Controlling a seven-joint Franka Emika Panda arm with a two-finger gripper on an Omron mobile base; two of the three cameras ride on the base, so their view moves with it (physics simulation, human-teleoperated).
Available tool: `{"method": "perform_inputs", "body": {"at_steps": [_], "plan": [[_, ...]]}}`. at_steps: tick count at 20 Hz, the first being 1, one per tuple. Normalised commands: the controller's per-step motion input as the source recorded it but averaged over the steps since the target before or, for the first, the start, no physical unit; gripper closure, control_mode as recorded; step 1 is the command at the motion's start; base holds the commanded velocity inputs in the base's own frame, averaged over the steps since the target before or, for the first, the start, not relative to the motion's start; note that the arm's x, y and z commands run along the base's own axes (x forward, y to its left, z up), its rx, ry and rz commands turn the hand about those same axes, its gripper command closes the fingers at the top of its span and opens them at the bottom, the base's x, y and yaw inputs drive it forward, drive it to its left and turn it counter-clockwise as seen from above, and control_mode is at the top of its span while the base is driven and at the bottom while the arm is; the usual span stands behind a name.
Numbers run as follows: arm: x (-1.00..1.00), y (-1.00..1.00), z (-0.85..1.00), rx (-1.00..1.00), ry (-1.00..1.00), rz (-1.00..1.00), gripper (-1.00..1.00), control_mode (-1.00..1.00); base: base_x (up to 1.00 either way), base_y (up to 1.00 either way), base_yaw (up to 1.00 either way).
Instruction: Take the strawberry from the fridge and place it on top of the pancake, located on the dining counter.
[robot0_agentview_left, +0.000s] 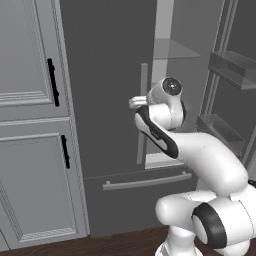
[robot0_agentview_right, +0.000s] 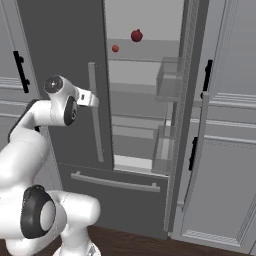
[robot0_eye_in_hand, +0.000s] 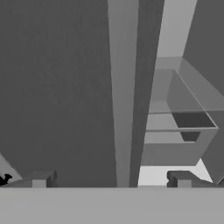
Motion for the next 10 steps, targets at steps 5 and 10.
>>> {"method": "perform_inputs", "body": {"at_steps": [5, 10], "plan": [[0.47, -0.1, 0.0, 0.0, 0.12, 0.0, -1.0, -1.0, 0.0, 0.0, 0.0], [0.55, -0.08, -0.06, 0.0, 0.03, 0.0, -1.0, -1.0, 0.0, 0.0, 0.0]]}}
